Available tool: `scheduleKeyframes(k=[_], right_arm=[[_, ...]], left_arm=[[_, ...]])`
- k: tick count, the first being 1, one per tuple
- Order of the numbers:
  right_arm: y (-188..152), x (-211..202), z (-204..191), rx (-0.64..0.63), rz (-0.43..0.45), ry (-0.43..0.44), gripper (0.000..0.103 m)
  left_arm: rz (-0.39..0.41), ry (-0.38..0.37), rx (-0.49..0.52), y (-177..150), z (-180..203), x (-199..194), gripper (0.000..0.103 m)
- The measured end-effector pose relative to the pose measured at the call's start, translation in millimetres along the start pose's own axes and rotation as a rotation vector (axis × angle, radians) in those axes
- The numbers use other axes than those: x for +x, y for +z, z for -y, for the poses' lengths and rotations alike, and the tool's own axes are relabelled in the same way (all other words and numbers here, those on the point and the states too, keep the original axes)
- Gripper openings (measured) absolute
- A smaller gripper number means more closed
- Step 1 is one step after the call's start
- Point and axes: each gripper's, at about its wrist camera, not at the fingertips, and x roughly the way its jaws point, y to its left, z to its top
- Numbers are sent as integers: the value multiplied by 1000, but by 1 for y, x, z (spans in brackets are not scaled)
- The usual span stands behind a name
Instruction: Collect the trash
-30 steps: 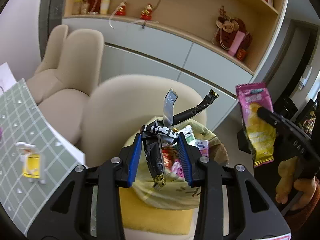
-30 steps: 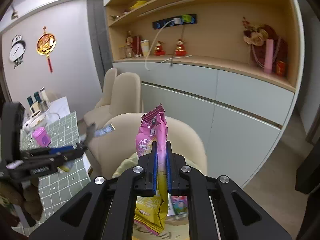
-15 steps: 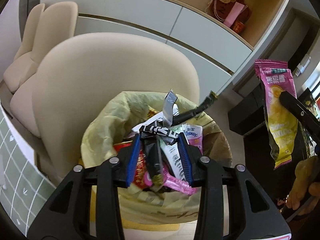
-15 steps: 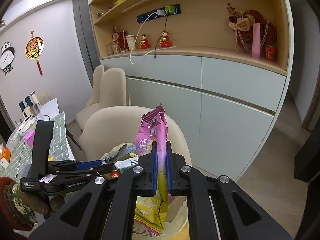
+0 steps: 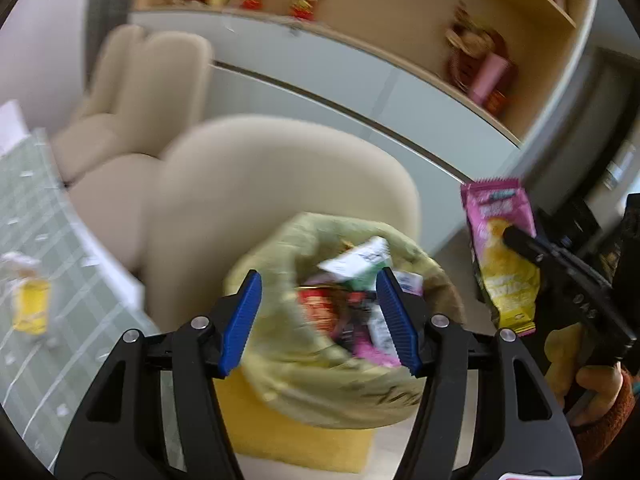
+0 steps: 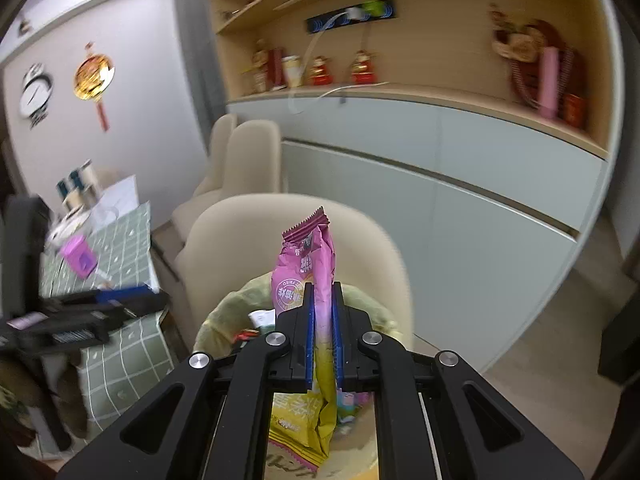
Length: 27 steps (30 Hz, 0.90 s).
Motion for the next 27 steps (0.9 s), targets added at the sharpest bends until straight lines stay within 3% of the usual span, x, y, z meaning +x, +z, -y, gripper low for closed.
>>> scheduleKeyframes(k=[9,13,19,23,25,26,27], right_arm=[[-18,82,-34,-147,-167,137,9],[-37,106,-39,-170,-255,157,9],[-57,107,-37,-187,-320,148,9],[-60,90,-30,-147,-306,141,11],[-60,78,-27,-122,-281,132,29],[-59,70,-27,-108,-258,129,49],[-59,60,-26,-85,-229,138,59]], left_arm=[[99,235,-197,-39,-60,-75,58],[101,309,-211,-59,-73,-97,58],[114,348,-221,-79,-81,-117,58],[119,344,-225,-91,-85,-128,62],[126,340,-227,-99,-86,-135,68],[127,340,-230,-102,-86,-138,70],[129,338,-235,-106,-86,-142,73]])
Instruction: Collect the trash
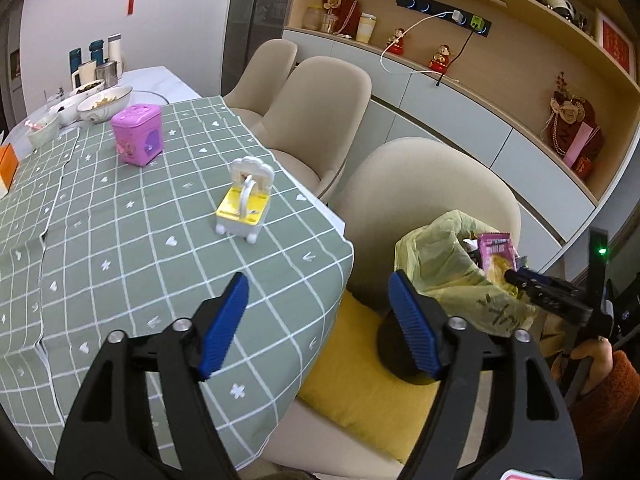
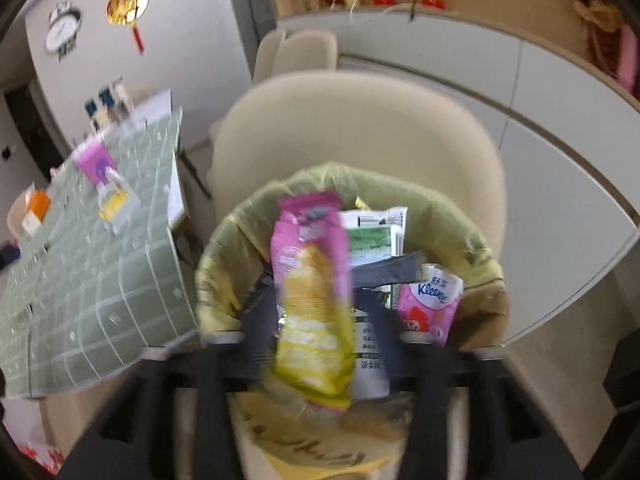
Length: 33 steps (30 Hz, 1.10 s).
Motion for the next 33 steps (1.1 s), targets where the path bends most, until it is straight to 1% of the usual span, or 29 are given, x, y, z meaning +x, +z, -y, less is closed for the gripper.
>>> scheduleKeyframes(k=[1,3,7,11,16,21,24,27,30,33], right_arm=[[-1,-6,-1,10,14,5,59],[-5,-22,-7,15,34,-17,59],[-18,-59,-25,14,95,-9,60],[-34,-94,-52,7,143,9,60],[-61,-135,-87,-5,187,17,60],[-93,-169,-120,3,233,15,61],[-109,-182,-138,-22,270,2,61],[-128,-191,-159,-39,274,-3,61],[-144,-201,-175,-49,285,-12,61],[-155,-207,-187,-50,290,-1,61]], left_arm=[[0,-1,-5,-4,-3,-5,78],[0,-3,-6,-10,-6,-14,81],[16,-4,9,-22,-10,-35,85],[45,-12,34,-35,-9,-59,85],[66,-14,81,-56,-5,-86,85],[119,0,120,-78,-3,-117,85],[151,31,143,-89,-4,-133,85],[173,75,158,-98,-6,-145,85],[188,84,158,-108,-8,-157,85],[209,92,159,-115,-10,-169,85]])
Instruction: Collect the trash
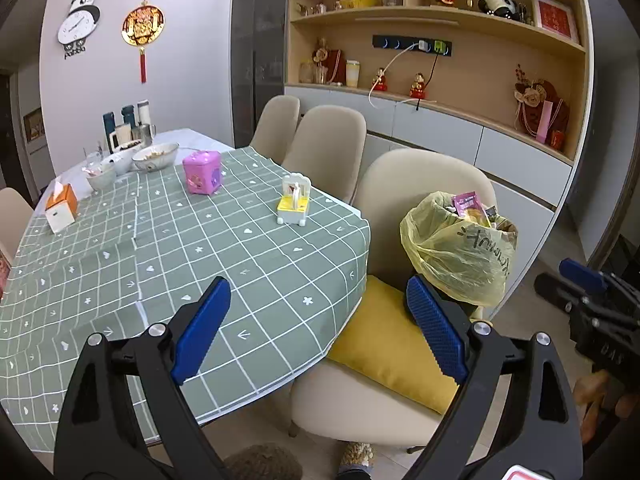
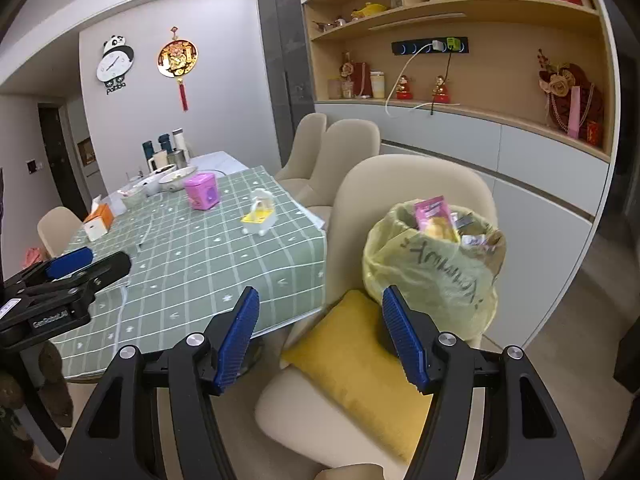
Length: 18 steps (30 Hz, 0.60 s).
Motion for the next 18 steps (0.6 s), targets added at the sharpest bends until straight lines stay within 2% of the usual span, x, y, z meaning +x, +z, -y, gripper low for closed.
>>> scheduleKeyframes(k=[8,18], right_arm=[[-9,-12,-24,-33,8,0,61],[-16,-13,-27,-36,-1,-4,61]], left_arm=[[52,67,-5,-8,-4,-24,85],[25,72,-31,-17,-7,-22,85]])
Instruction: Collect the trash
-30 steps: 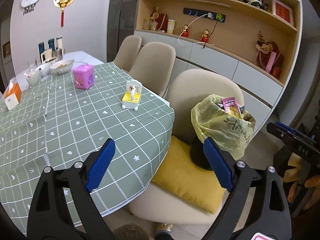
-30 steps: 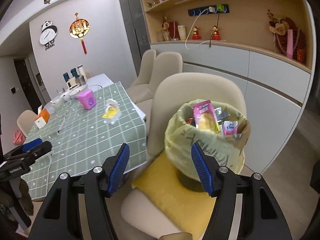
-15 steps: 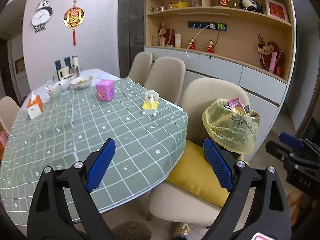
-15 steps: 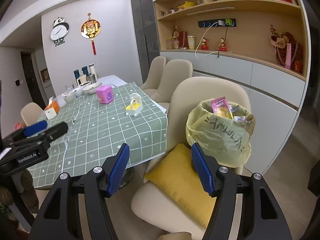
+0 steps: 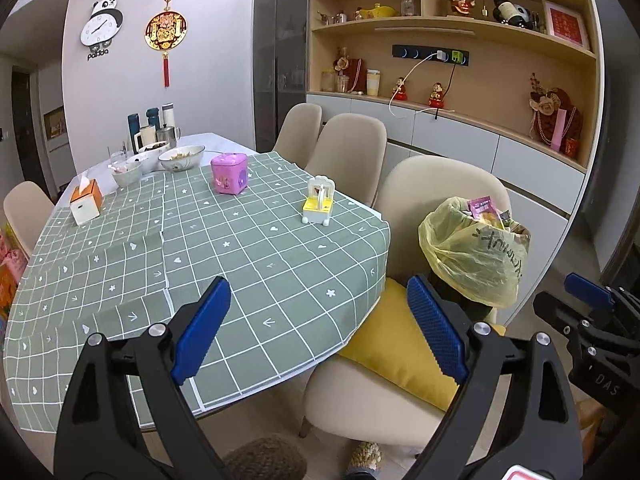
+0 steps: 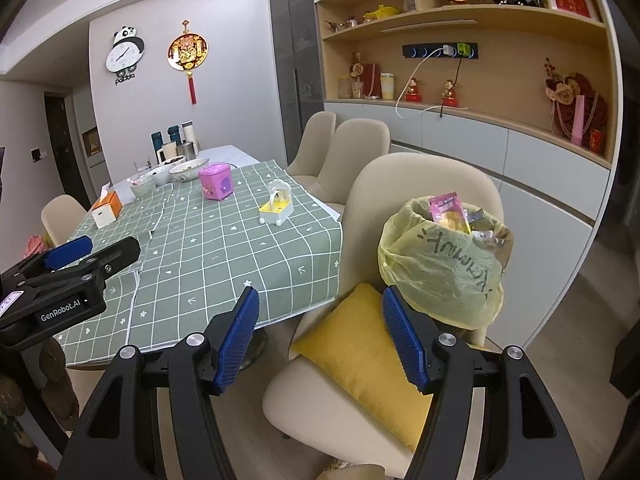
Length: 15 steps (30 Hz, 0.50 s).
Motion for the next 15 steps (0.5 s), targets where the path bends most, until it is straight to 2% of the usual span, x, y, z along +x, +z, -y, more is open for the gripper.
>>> scheduleKeyframes(k=[15], right_arm=[[-4,2,3,22,3,2,61]], left_arm=[[-6,-3,9,-5,5,0,85]])
